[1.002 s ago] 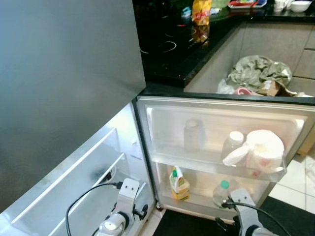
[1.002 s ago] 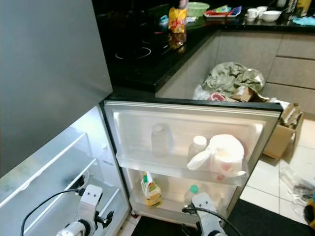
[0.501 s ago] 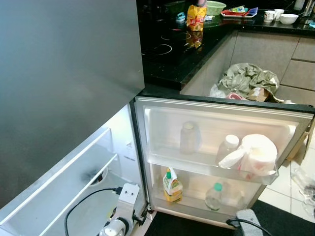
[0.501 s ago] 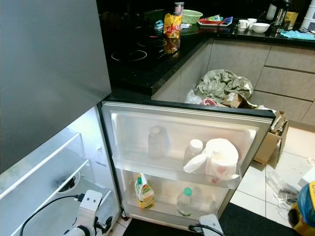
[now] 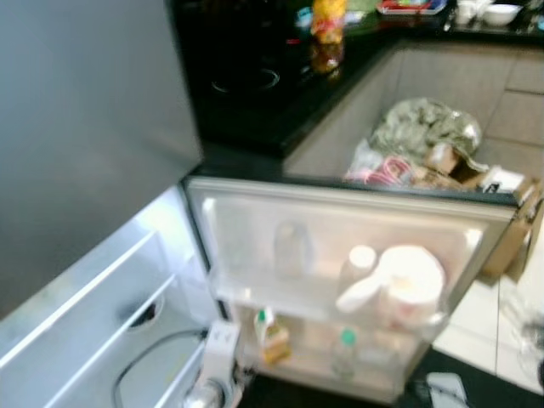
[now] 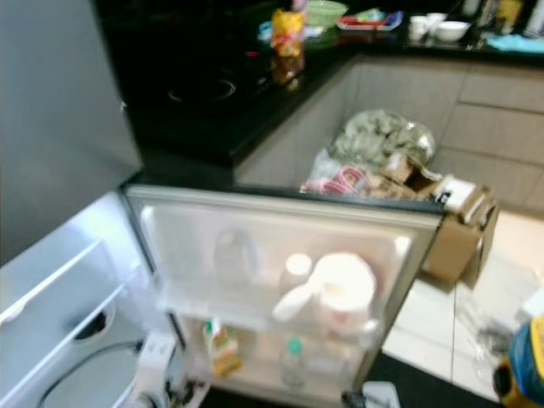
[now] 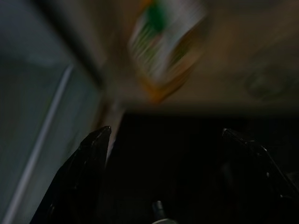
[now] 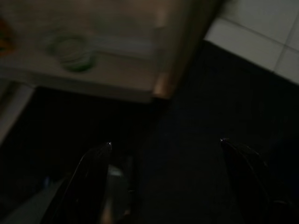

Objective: Restocking fridge

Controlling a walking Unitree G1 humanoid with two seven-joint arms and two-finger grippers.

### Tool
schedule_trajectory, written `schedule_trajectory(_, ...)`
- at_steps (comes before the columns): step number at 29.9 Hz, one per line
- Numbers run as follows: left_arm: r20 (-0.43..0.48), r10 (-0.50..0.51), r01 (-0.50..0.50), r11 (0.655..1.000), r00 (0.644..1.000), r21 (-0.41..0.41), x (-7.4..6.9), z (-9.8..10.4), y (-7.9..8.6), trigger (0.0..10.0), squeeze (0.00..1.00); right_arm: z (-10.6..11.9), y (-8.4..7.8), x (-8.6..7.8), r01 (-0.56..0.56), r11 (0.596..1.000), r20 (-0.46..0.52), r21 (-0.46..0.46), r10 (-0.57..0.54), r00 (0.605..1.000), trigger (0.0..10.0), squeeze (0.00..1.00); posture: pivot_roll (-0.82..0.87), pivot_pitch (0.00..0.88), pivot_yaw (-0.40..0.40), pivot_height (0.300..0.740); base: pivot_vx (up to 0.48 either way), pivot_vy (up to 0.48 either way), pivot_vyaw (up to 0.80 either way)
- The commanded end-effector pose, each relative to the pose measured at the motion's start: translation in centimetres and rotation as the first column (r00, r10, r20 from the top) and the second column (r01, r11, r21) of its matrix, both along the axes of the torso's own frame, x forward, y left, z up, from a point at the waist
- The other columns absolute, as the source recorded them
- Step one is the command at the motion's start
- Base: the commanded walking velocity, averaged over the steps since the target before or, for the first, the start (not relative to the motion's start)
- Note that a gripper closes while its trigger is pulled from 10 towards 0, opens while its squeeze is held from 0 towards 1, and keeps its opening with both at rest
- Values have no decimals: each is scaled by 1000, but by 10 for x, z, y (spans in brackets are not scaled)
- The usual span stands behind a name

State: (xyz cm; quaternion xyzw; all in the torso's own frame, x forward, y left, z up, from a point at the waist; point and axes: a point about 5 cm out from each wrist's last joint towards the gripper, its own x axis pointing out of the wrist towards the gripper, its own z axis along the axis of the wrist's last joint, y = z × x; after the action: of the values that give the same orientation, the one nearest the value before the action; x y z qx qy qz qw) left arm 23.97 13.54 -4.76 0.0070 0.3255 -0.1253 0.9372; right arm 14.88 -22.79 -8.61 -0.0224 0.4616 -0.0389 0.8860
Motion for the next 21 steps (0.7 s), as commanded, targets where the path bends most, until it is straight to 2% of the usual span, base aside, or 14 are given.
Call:
schedule_trajectory(1,-33,35,-34,999,999,23,-8,-6,13,10000,0,-5,11,-5,-7,1000,-8,17,7,1000,10000,0,-128,38,67,726,0,-480,0)
schedule_trajectory(21,-45,69,-68,997,997,22,-16,-10,23,10000,0,-7,13,-4,-40,999,-18,18,40,999,10000,0,-117,55,66,726,0,-480,0)
